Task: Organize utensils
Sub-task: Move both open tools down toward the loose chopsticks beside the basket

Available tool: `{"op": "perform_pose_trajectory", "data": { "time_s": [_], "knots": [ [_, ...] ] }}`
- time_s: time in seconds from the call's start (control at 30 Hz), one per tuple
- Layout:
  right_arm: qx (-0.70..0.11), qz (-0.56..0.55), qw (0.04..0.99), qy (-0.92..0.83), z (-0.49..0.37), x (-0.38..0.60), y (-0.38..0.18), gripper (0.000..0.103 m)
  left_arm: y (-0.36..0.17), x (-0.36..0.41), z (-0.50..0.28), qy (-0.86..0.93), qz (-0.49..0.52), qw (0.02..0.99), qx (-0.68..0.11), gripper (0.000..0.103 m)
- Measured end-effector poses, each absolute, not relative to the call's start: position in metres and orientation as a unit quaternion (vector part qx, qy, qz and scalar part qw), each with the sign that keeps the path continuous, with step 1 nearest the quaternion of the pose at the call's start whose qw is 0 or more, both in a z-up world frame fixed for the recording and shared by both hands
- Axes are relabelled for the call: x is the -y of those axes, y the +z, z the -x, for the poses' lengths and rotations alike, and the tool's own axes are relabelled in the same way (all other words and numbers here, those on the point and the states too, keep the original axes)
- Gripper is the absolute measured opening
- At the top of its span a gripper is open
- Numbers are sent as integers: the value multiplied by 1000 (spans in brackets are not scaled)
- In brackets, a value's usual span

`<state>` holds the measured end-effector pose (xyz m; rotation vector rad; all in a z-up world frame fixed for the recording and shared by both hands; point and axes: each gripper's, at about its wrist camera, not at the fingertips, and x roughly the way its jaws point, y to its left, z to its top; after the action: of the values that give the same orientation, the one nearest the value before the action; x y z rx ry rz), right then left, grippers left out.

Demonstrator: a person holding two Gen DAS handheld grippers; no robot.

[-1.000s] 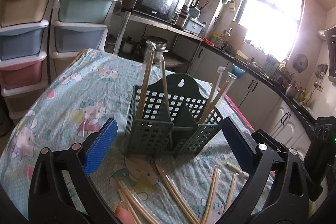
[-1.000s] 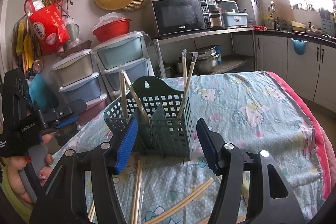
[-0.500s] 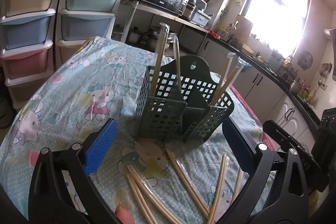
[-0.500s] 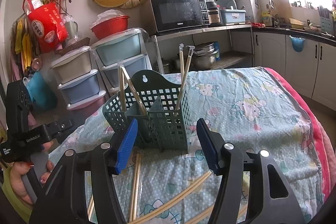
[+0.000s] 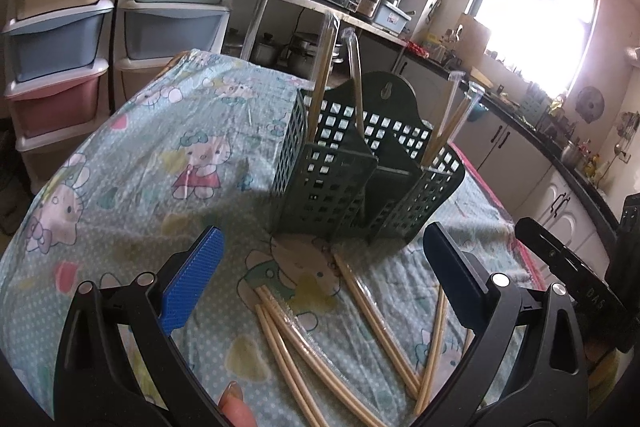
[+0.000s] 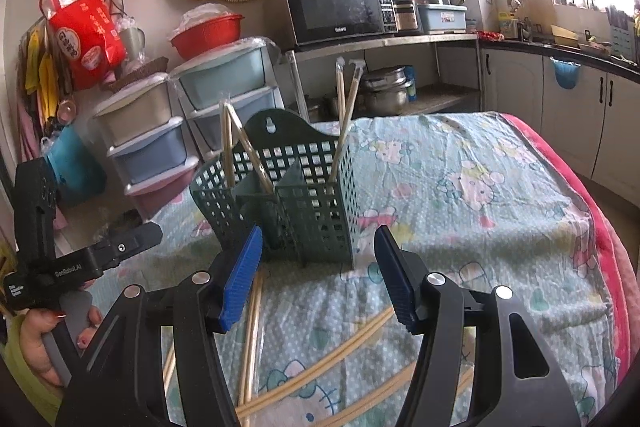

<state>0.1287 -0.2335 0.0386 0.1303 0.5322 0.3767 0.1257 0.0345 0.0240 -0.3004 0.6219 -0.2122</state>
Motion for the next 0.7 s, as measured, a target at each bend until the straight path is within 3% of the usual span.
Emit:
{"op": "perform_pose_trajectory", "data": {
  "time_s": [0.7],
  "knots": [
    [-373,-62,910,172,-144,235,-11,56,-8,-18,-127,-112,106,921,-358,92]
  ]
}}
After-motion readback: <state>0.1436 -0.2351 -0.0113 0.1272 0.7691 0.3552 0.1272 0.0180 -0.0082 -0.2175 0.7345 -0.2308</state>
